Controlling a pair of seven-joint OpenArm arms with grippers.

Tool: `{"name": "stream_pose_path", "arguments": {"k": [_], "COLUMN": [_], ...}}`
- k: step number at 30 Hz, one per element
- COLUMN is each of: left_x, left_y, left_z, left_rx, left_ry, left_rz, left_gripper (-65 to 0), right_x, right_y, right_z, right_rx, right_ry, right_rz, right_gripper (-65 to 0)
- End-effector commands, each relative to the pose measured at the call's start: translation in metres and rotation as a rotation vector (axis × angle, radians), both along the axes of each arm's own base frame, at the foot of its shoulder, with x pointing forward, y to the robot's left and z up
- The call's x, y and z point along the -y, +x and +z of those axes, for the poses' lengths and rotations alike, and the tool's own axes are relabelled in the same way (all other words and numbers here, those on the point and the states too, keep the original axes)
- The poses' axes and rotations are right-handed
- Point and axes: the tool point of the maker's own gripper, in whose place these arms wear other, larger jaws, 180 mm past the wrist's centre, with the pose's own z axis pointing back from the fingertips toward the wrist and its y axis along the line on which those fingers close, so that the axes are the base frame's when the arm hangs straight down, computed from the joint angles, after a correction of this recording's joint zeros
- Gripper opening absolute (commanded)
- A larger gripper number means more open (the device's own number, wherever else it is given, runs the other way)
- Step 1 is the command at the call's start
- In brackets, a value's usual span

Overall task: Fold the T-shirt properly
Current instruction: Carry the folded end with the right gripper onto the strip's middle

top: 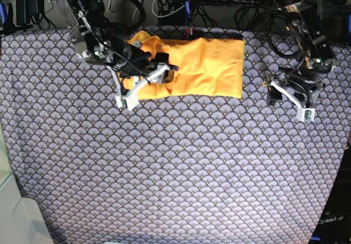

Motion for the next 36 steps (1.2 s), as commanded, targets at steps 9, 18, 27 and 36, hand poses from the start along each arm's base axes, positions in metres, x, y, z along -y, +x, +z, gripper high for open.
{"name": "stream_pose_path", "arguments": {"k": [9, 18, 27, 36], "left_x": [-0.002, -0.001, -0.002, -0.003], "left_y": [0.011, 0.011, 0.011, 0.011], "left_z": [0.015, 0.014, 0.015, 0.018], "left_rx": [0.057, 0.055, 0.057, 0.063], "left_ry": [0.004, 0.001, 0.004, 0.01], "left_rz": [-0.002, -0.001, -0.002, -0.003], "left_gripper": [-18.4, -18.4, -18.4, -18.4], "right_x": [0.007, 0.0, 0.003, 0.005], "right_y": [0.007, -0.001, 0.004, 0.012], "right_z": [-0.012, -0.05, -0.055, -0.025], "right_rx": [0.008, -0.041, -0.045, 0.088], "right_ry": [-0.079, -0.143, -0.165, -0.148], "right_rz": [-0.029, 0.015, 0.02, 0.023], "right_gripper": [-32.8, -33.1, -62.2, -65.0]}}
